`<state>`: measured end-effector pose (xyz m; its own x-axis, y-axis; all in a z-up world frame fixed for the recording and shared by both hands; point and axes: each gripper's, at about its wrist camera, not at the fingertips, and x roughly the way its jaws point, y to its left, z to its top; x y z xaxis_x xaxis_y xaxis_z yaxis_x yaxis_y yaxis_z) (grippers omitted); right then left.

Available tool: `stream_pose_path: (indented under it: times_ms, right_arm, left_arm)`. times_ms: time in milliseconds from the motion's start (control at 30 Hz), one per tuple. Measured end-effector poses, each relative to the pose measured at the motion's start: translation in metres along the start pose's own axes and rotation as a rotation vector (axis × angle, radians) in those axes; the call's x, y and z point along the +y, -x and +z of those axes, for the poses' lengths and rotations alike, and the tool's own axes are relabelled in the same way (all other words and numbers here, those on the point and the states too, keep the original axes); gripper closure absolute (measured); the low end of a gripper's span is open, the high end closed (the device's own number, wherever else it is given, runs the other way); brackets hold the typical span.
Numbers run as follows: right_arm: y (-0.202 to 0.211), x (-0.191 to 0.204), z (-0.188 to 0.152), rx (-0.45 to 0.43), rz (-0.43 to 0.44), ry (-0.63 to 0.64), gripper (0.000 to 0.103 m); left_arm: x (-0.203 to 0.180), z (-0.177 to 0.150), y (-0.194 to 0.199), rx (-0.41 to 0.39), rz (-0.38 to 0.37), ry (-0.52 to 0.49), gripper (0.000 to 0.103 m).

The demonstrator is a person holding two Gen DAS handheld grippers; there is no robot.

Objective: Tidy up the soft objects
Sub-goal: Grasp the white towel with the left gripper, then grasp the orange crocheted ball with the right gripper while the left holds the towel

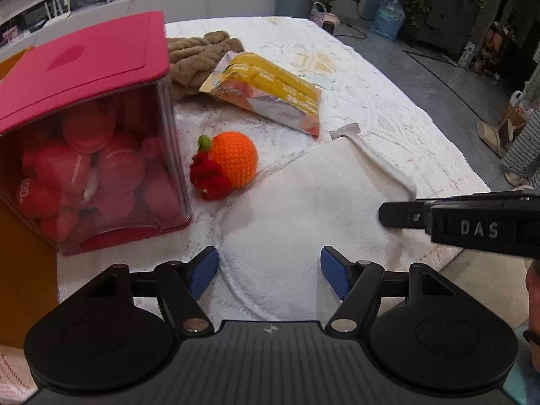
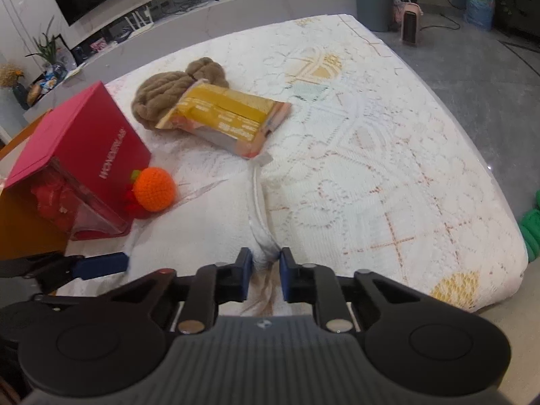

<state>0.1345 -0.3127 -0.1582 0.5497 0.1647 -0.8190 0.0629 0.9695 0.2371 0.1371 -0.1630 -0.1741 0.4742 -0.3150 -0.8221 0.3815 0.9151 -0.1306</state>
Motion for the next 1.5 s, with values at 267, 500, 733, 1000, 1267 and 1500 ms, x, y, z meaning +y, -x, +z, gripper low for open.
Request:
stream_pose_path:
  times_ms: [267, 500, 733, 1000, 1267, 1500]
  right_arm:
    - [-0.004, 0.005, -0.003, 0.024, 0.001, 0.030, 0.092]
    - [-0.006, 0.004, -0.004, 0.035, 0.006, 0.022, 0.092]
    - [-0.004, 0.011, -0.004, 0.023, -0.010, 0.062, 0.085]
    - [0.022, 0.030, 0.001, -0.059, 0.010, 0.150, 0.074]
    - [0.011, 0.073, 0.029, -0.056, 0.119, 0.321, 0.064]
    - [-0.027, 0.091, 0.042, 0.003, 0.137, 0.381, 0.059]
  left_arm:
    - [-0.007, 0.005, 0.002, 0.004, -0.092, 0.045, 0.051]
    - [-0.009, 0.015, -0.008, 0.015, -0.059, 0.113, 0.069]
    - [-0.014, 0.015, 0.004, 0.018, -0.052, 0.109, 0.089]
    - [0.011, 0.015, 0.032, 0.093, -0.071, 0.139, 0.090]
    - [0.023, 0.014, 0.039, 0.146, 0.070, 0.085, 0.090]
    - [0.034, 0.014, 0.028, 0.198, 0.088, 0.077, 0.089]
